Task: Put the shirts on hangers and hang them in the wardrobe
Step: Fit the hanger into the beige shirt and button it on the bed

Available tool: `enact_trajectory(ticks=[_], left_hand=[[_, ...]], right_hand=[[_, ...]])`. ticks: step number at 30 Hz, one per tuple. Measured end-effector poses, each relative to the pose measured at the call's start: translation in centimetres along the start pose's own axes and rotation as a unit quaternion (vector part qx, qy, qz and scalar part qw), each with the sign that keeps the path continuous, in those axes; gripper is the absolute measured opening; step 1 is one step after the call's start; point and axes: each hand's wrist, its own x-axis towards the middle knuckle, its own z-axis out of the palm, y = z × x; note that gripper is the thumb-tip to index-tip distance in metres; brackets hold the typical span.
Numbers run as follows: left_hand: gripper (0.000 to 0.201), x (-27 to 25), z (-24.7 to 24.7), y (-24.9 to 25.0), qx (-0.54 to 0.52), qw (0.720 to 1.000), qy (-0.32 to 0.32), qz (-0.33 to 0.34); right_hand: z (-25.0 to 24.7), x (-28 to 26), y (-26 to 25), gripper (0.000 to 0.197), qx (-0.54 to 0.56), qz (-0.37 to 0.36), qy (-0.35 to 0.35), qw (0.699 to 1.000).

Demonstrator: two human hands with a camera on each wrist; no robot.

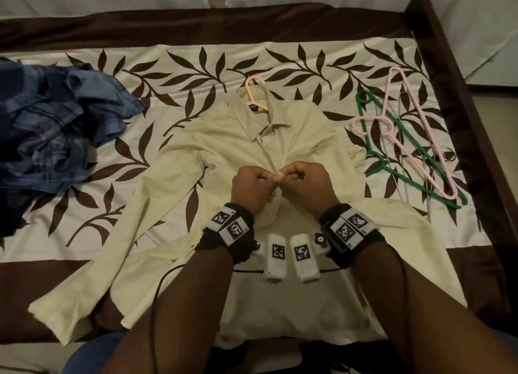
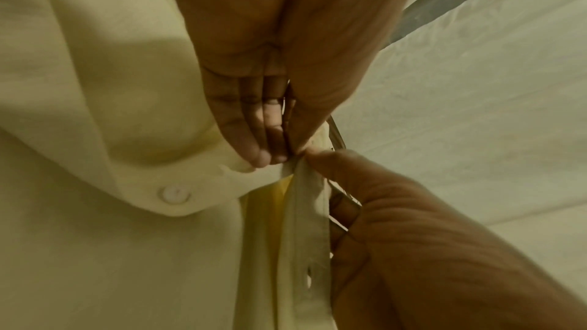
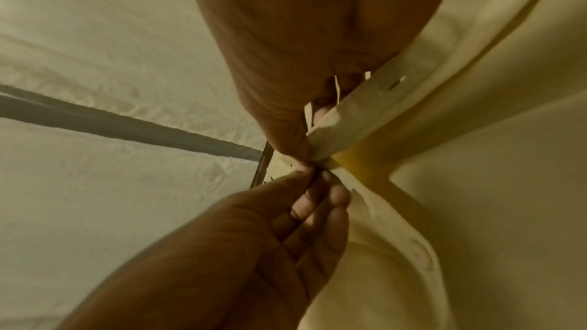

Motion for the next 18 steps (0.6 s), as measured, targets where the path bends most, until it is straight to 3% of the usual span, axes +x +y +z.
enact_trajectory(ticks=[3, 8, 18], left_hand=[[0.017, -0.1, -0.3, 0.1, -0.029, 0.999, -0.019, -0.013], [0.022, -0.6, -0.5, 0.7, -0.067, 0.997, -0.037, -0.028], [0.018, 0.0, 0.0, 0.5, 0.044, 0.999, -0.001, 0.0]], right_hand=[[0.0, 0.0, 0.3, 0.001, -0.035, -0.018, 0.016, 0.999], [0.0, -0.3, 0.9, 0.001, -0.003, -0.001, 0.003, 1.0], [-0.4, -0.4, 1.2, 0.007, 0.082, 0.033, -0.018, 0.996]])
